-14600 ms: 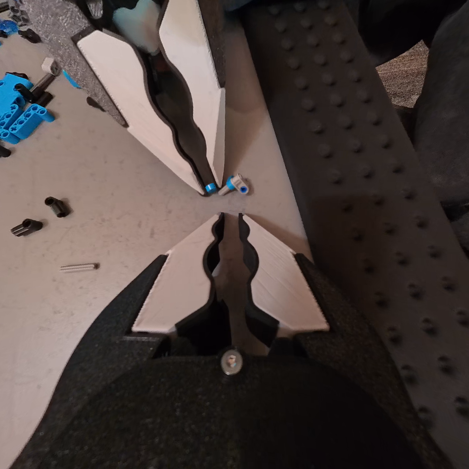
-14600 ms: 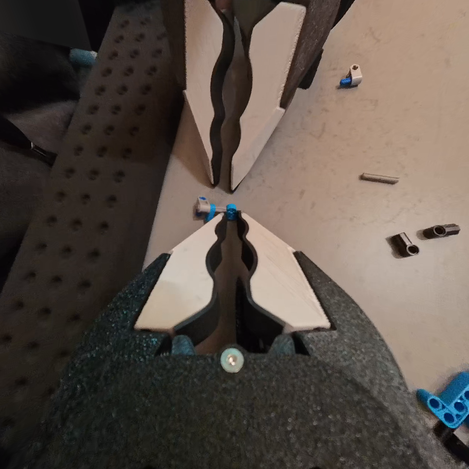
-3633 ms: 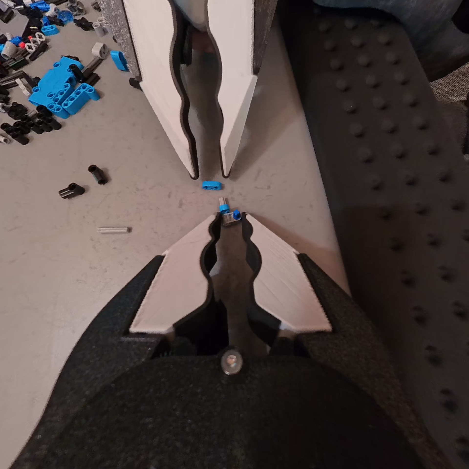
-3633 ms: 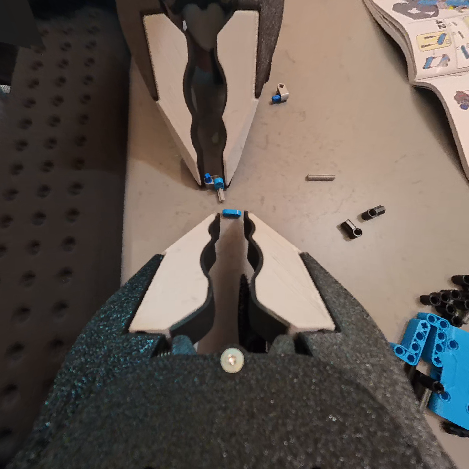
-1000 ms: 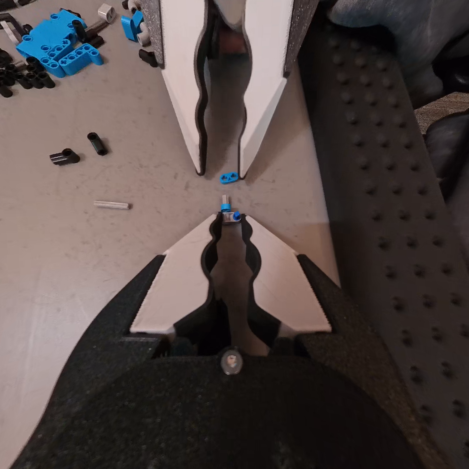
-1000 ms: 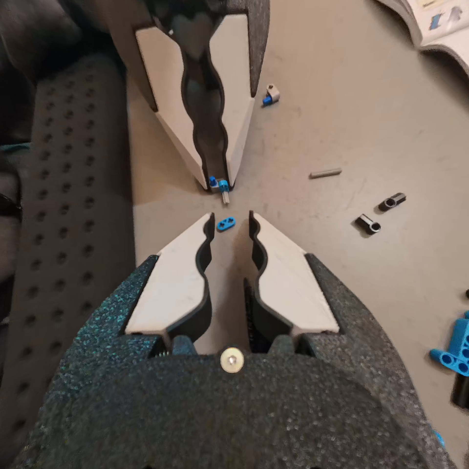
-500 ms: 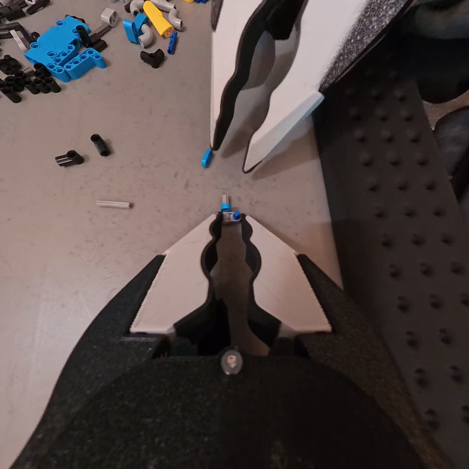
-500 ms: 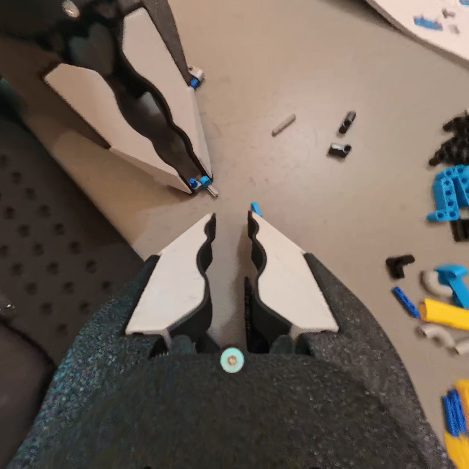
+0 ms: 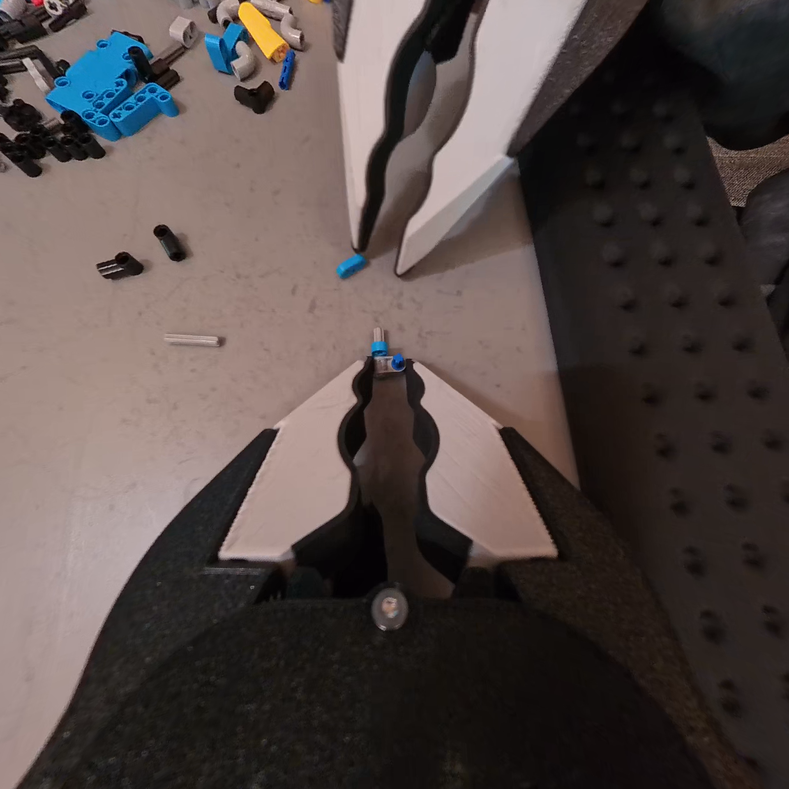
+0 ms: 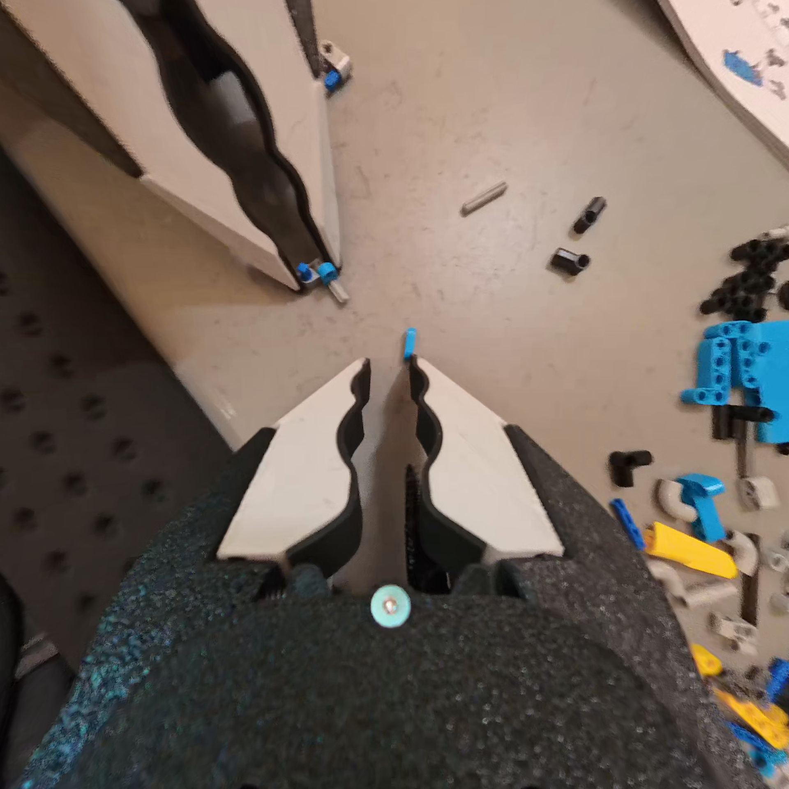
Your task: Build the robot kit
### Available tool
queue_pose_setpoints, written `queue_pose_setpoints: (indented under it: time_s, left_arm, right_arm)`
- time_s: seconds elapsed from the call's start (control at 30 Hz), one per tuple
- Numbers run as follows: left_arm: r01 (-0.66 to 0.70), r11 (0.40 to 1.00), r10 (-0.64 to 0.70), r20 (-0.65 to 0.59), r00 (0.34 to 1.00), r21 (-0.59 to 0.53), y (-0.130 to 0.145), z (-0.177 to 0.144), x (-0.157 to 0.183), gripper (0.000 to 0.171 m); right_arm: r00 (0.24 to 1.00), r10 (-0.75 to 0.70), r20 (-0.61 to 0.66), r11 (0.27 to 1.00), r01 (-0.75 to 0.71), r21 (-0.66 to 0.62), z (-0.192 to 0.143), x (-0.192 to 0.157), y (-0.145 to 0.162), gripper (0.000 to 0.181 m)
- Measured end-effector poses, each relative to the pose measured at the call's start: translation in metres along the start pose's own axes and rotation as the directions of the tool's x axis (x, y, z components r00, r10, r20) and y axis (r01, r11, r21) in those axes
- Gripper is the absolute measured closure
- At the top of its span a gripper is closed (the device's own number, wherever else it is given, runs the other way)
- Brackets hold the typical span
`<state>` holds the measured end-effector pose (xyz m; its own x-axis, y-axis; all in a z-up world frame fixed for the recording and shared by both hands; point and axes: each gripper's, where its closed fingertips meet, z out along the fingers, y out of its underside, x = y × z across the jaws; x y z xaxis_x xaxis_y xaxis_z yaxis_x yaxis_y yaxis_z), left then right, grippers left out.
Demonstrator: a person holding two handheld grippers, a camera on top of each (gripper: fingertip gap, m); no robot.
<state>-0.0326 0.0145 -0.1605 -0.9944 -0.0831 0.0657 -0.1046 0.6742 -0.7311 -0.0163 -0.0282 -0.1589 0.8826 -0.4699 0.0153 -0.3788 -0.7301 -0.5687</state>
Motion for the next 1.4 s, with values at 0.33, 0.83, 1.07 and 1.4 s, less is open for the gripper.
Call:
queue_pose_setpoints:
  time_s: [0.33,0.83,1.07,1.4]
  left_arm:
    - [0.002,1.000,-0.002,-0.002,1.000,0.002,0.000,0.000,0.000,0.157]
    - [-0.001,1.000,0.001,0.001,1.000,0.002,0.001,-0.001,0.001,0.157]
    - [-0.001,1.000,0.000,0.002,1.000,0.003,0.001,-0.001,0.001,0.157]
    - [0.014,1.000,-0.014,-0.012,1.000,0.004,0.001,-0.001,0.001,0.157]
  right_arm:
    - [0.999,0.020,-0.048,0.997,-0.016,0.070,0.002,0.011,-0.008,0.171]
    - [0.992,-0.121,-0.023,0.989,0.122,0.083,-0.004,0.008,-0.010,0.169]
    - [0.920,-0.379,0.095,0.919,0.362,0.158,-0.007,-0.003,-0.001,0.155]
    - [0.943,-0.233,0.237,0.960,0.185,0.210,0.000,0.016,-0.014,0.163]
